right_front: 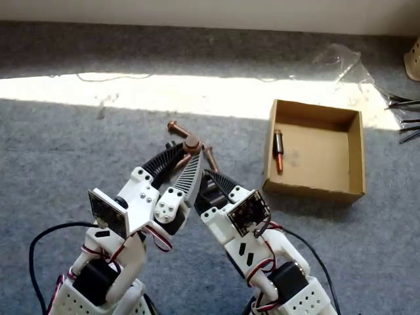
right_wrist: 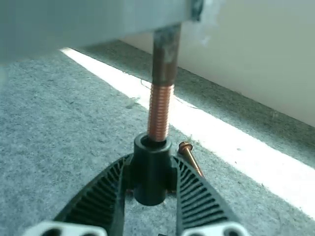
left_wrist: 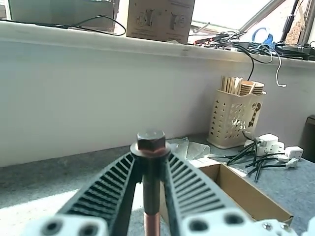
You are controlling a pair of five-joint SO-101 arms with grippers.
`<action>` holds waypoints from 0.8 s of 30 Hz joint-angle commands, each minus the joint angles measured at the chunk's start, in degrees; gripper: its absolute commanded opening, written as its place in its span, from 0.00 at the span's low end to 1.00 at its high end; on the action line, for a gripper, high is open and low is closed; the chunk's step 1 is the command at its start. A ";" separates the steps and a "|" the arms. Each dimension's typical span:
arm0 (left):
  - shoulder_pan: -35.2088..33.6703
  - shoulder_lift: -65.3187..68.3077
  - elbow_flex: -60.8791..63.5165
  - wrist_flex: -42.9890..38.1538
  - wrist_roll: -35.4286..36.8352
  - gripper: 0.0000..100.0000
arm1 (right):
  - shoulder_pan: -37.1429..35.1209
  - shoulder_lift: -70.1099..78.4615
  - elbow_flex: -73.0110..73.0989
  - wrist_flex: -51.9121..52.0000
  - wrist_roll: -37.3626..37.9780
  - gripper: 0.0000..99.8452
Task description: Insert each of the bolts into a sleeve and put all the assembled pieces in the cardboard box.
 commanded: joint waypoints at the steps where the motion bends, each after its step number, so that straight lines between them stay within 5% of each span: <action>1: 0.75 -0.92 -0.57 0.18 -0.62 0.01 | -0.22 -0.75 5.41 0.13 0.53 0.00; 24: 1.01 -0.92 2.07 3.78 -0.44 0.01 | -0.22 -0.75 5.41 0.13 0.53 0.00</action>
